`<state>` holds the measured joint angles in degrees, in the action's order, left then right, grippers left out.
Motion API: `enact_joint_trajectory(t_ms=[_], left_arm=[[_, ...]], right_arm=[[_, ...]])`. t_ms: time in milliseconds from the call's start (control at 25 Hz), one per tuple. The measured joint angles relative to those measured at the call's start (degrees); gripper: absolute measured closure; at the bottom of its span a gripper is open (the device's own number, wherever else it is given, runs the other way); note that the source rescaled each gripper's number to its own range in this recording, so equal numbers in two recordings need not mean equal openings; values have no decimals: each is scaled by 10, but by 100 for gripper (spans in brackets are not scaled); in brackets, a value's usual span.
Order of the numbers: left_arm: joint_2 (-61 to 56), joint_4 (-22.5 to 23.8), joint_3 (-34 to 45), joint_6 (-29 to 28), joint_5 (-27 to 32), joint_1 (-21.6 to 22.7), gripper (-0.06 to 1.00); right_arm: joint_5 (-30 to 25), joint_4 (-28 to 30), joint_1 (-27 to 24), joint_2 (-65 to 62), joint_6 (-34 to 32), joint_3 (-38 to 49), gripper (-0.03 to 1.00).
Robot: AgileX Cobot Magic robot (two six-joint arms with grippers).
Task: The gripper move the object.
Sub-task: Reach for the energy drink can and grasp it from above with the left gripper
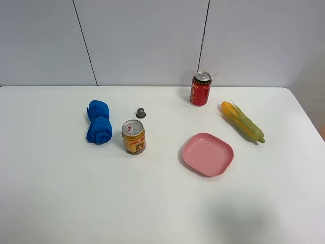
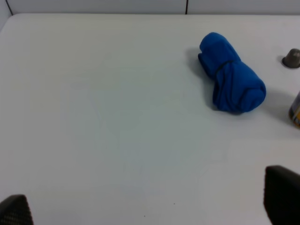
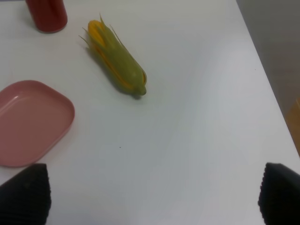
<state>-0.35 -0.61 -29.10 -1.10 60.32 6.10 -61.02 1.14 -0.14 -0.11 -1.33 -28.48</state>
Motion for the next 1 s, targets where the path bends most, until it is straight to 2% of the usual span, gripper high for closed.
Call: enact_joint_trajectory(t_ms=[1000], left_arm=[[0, 0, 0, -1, 0, 0, -6]], right_arm=[[0, 0, 0, 0, 0, 0, -3]])
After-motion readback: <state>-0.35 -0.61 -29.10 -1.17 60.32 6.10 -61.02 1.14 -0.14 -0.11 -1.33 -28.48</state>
